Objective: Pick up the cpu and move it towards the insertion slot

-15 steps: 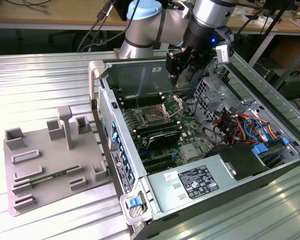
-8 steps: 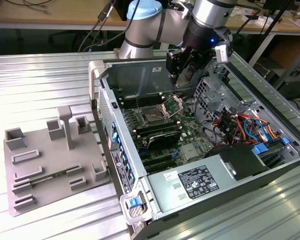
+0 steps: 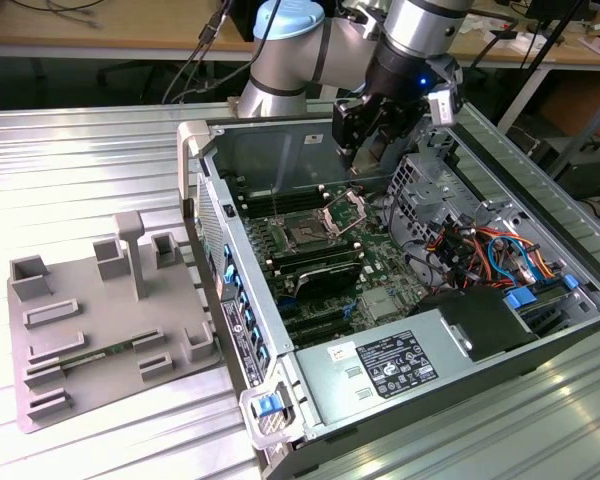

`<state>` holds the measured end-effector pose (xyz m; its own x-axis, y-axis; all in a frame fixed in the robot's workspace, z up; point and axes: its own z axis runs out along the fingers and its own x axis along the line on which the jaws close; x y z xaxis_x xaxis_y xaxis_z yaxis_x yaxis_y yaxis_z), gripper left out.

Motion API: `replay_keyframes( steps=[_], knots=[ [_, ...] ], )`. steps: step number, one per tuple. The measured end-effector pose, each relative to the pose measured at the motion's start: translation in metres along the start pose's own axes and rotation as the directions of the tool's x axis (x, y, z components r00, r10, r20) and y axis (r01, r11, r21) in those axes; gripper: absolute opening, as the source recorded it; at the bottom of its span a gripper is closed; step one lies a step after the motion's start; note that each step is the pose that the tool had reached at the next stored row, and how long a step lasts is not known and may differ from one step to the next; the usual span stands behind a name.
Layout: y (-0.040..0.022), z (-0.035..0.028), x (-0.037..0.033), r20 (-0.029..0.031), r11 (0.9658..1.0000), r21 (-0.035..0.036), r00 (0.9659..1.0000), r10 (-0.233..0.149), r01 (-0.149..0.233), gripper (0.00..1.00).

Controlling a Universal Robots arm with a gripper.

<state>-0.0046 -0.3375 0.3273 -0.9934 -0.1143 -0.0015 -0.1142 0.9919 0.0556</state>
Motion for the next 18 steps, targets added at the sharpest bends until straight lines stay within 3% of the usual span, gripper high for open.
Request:
replay_keyframes(
  steps=[13, 18],
  knots=[
    [0.009, 0.0073, -0.0056, 0.0, 1.0, 0.0, 1.0, 0.0, 0.0, 0.55],
    [0.0091, 0.0081, -0.0047, -0.0001, 1.0, 0.0, 1.0, 0.0, 0.0, 0.55]
  ],
)
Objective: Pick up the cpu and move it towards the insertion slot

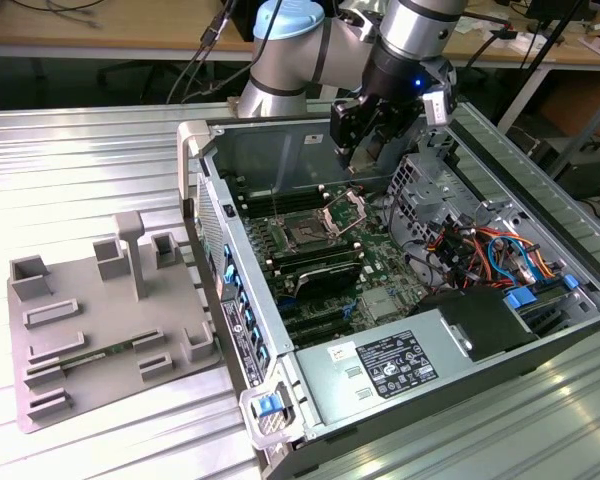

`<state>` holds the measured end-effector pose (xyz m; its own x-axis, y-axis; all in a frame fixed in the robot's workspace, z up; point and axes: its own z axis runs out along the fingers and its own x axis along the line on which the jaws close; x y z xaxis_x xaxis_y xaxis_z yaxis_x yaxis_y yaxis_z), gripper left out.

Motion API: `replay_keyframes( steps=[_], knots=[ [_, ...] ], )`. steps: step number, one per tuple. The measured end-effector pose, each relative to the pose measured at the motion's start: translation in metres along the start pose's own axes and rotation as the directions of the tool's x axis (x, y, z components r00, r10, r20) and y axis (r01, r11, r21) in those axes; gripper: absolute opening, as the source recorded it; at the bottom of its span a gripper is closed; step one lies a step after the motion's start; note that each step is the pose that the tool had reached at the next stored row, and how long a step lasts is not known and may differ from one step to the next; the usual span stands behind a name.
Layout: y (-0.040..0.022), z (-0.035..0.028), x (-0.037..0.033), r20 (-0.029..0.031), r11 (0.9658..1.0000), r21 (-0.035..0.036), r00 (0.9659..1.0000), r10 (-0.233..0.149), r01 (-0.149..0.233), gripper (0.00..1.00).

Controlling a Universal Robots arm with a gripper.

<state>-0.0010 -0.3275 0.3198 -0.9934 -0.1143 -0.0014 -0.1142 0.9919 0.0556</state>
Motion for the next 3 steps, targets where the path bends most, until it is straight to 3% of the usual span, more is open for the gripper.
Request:
replay_keyframes(
  steps=[3],
  knots=[
    [0.0, 0.0001, 0.0, 0.0, 1.0, 0.0, 1.0, 0.0, 0.0, 0.55]
  ],
)
